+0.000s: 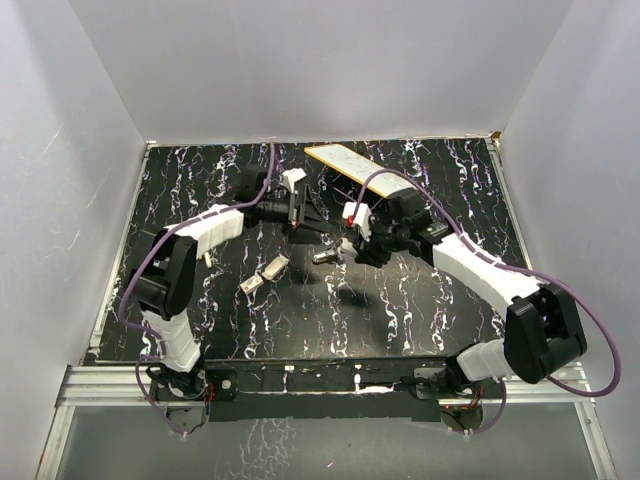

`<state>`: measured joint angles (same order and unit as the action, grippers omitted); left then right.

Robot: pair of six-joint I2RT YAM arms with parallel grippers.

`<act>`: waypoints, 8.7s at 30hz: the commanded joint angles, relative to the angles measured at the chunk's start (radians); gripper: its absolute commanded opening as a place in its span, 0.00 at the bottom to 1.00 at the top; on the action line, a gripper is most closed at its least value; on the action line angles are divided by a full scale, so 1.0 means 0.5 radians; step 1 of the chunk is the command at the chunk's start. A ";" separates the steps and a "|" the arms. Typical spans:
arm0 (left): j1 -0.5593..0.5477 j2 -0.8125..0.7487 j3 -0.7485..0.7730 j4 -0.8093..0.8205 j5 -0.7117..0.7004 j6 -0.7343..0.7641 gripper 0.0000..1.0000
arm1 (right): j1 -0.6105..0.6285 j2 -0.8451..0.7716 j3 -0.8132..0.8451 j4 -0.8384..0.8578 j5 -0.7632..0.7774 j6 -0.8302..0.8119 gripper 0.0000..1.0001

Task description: Load the staples into the stapler

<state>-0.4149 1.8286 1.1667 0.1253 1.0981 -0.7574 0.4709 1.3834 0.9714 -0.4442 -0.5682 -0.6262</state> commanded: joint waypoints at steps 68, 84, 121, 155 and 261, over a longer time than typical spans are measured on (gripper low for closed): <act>-0.262 0.083 -0.477 0.193 -0.960 2.994 0.44 | -0.173 0.812 0.379 0.437 -0.277 0.669 0.37; -0.262 0.144 -0.475 0.114 -0.955 3.039 0.26 | -0.058 0.787 0.320 0.491 -0.288 0.564 0.32; -0.173 -0.272 -0.379 -0.300 -1.020 2.877 0.79 | -0.090 0.898 0.315 0.417 -0.187 -0.265 0.82; 0.446 -0.501 0.203 -1.257 -0.519 2.117 0.97 | -0.006 1.150 0.587 0.058 -0.503 -0.369 0.08; 0.418 -1.273 -0.047 -1.003 -2.429 1.988 0.97 | -0.123 0.392 0.551 0.235 0.632 0.536 0.97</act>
<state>-0.2050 1.2243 1.1297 -0.3973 0.0463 0.2031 0.4118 1.7054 1.1397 -0.4000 -0.4519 -0.6590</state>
